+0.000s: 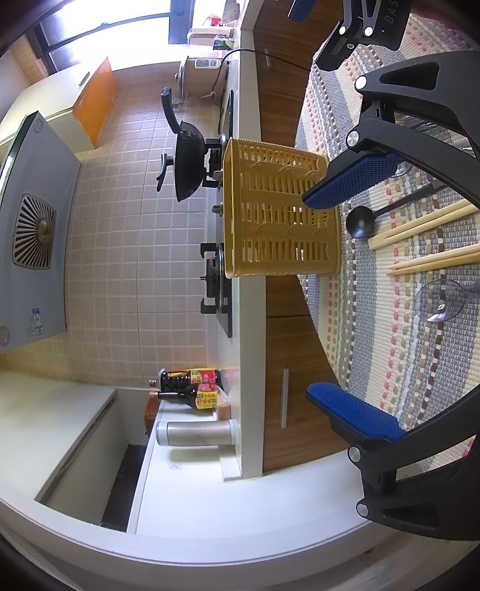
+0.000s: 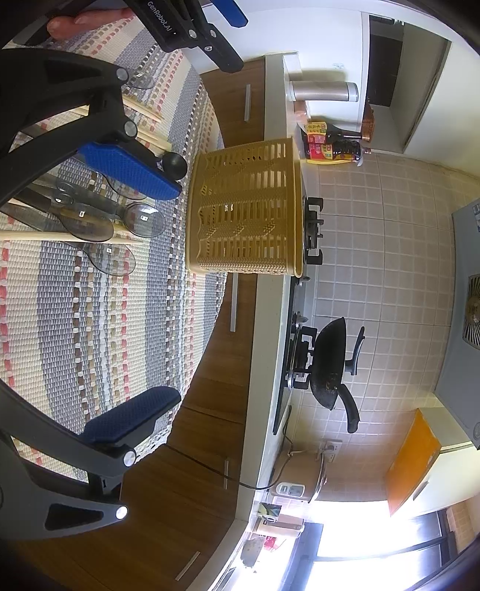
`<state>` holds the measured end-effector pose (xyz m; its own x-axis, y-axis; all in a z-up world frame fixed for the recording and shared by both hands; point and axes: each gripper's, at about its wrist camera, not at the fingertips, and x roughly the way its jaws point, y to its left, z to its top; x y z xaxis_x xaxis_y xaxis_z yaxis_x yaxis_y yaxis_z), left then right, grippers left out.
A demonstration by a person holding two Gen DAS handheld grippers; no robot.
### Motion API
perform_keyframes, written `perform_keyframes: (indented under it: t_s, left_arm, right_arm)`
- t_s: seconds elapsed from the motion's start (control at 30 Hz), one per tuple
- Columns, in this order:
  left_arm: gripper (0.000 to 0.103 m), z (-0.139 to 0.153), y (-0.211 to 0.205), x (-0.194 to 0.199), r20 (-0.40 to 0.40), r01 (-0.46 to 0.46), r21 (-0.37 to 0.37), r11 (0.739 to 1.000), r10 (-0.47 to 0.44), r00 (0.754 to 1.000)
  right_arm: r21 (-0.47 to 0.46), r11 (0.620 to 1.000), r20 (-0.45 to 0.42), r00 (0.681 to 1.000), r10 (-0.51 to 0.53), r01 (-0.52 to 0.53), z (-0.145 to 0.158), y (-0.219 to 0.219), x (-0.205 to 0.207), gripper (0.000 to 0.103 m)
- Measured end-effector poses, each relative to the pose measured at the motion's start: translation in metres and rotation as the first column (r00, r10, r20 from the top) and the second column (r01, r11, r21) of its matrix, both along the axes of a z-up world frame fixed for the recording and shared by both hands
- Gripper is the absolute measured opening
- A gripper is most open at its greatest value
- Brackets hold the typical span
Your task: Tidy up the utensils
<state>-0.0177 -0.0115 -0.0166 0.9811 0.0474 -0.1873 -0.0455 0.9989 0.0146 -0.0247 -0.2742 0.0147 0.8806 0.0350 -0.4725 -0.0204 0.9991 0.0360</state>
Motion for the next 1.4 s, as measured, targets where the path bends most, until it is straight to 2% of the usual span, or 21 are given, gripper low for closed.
perform_keyframes:
  t_s: [0.67, 0.87, 1.0, 1.1, 1.17, 1.2, 1.23, 1.3, 1.33, 1.37, 1.4]
  left_arm:
    - [0.093, 0.000, 0.000, 0.000, -0.001, -0.003, 0.004, 1.000, 0.003, 1.000]
    - [0.093, 0.000, 0.000, 0.002, -0.011, -0.016, 0.007, 1.000, 0.016, 1.000]
    - [0.093, 0.010, 0.021, 0.010, -0.049, -0.015, -0.087, 0.996, 0.011, 0.999]
    - [0.093, 0.025, 0.039, 0.023, -0.128, 0.061, -0.139, 0.988, -0.079, 0.989]
    - [0.092, 0.033, 0.052, 0.035, -0.214, 0.099, -0.179, 0.979, -0.137, 0.967]
    - [0.090, 0.038, 0.060, 0.044, -0.280, 0.142, -0.211, 0.967, -0.199, 0.939]
    - [0.084, 0.040, 0.066, 0.048, -0.310, 0.158, -0.232, 0.960, -0.227, 0.923]
    - [0.081, 0.042, 0.074, 0.061, -0.422, 0.174, -0.269, 0.947, -0.278, 0.863]
    - [0.077, 0.039, 0.077, 0.067, -0.482, 0.180, -0.282, 0.942, -0.302, 0.823]
    - [0.075, 0.032, 0.077, 0.075, -0.559, 0.190, -0.304, 0.934, -0.337, 0.757]
    - [0.073, 0.026, 0.077, 0.079, -0.602, 0.193, -0.314, 0.930, -0.352, 0.717]
  right_arm:
    - [-0.011, 1.000, -0.011, 1.000, 0.004, -0.004, -0.001, 0.002, 0.002, 0.097]
    - [0.017, 1.000, -0.027, 1.000, -0.015, 0.015, -0.003, -0.004, 0.005, 0.097]
    - [0.026, 0.994, -0.028, 0.994, -0.105, 0.106, -0.002, -0.014, 0.006, 0.097]
    - [0.040, 0.994, -0.042, 0.994, -0.096, 0.098, 0.006, -0.022, 0.011, 0.097]
    - [0.039, 0.996, -0.083, 0.994, -0.075, 0.078, 0.014, -0.027, 0.020, 0.097]
    - [0.049, 0.997, -0.109, 0.992, -0.058, 0.064, 0.018, -0.030, 0.026, 0.097]
    - [0.061, 0.997, -0.134, 0.990, -0.037, 0.046, 0.023, -0.032, 0.030, 0.097]
    - [0.048, 0.998, -0.189, 0.982, -0.024, 0.033, 0.029, -0.033, 0.039, 0.097]
    - [0.034, 0.999, -0.222, 0.975, -0.017, 0.025, 0.032, -0.032, 0.044, 0.096]
    - [0.033, 0.999, -0.247, 0.969, -0.003, 0.012, 0.033, -0.030, 0.049, 0.095]
    - [0.044, 0.999, -0.285, 0.958, 0.029, -0.017, 0.034, -0.028, 0.054, 0.090]
